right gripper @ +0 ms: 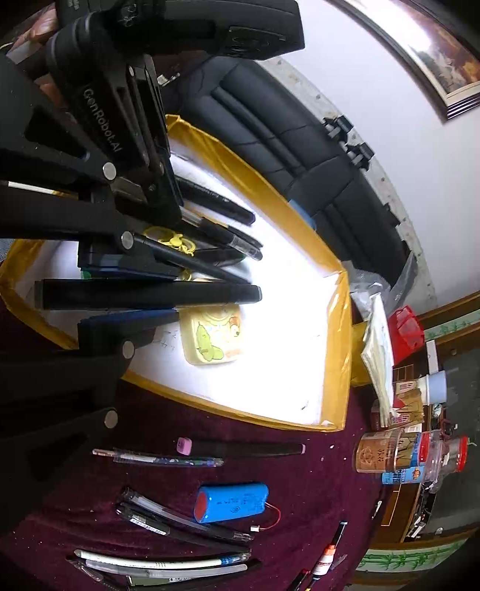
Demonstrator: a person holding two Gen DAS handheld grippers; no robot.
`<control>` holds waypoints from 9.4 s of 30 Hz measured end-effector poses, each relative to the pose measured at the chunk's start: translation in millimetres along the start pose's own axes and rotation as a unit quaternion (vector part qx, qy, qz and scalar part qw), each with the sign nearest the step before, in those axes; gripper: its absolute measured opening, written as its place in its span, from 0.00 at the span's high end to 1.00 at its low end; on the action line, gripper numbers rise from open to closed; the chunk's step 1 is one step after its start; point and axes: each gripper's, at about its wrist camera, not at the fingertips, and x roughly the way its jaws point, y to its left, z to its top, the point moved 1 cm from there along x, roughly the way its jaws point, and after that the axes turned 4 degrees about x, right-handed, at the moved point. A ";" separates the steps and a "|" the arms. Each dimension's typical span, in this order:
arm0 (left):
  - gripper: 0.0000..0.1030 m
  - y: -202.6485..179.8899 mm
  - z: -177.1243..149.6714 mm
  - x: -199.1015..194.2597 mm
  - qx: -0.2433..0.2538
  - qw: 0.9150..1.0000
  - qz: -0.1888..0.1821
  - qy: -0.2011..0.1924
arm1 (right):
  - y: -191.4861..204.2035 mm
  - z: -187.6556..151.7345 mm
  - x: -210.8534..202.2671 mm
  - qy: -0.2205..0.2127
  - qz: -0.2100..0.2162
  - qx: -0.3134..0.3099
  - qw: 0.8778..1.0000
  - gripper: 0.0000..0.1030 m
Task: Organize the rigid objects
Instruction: 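Carry the gel pen and black marker into the tray and open both tools, then move both tools back over the pens on the maroon cloth, then grasp a clear pen with the right tool while the left lowers toward a pen, then grasp a clear gel pen with the left tool, then carry both clear pens into the tray and open both tools, then move both tools back over the remaining pens on the cloth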
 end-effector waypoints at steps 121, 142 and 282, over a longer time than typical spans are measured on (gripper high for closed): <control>0.46 -153.7 -5.5 27.3 0.186 0.980 -0.034 0.057 | -198.6 -80.1 -119.8 -0.056 -0.158 0.099 0.981 0.92; 0.71 -190.4 2.4 51.9 0.217 0.973 0.026 0.079 | -197.8 -79.6 -119.7 -0.057 -0.150 0.092 0.983 0.92; 0.61 -245.7 6.4 71.2 0.184 0.973 -0.111 0.089 | -216.3 -91.3 -136.5 -0.038 -0.155 0.144 0.977 0.85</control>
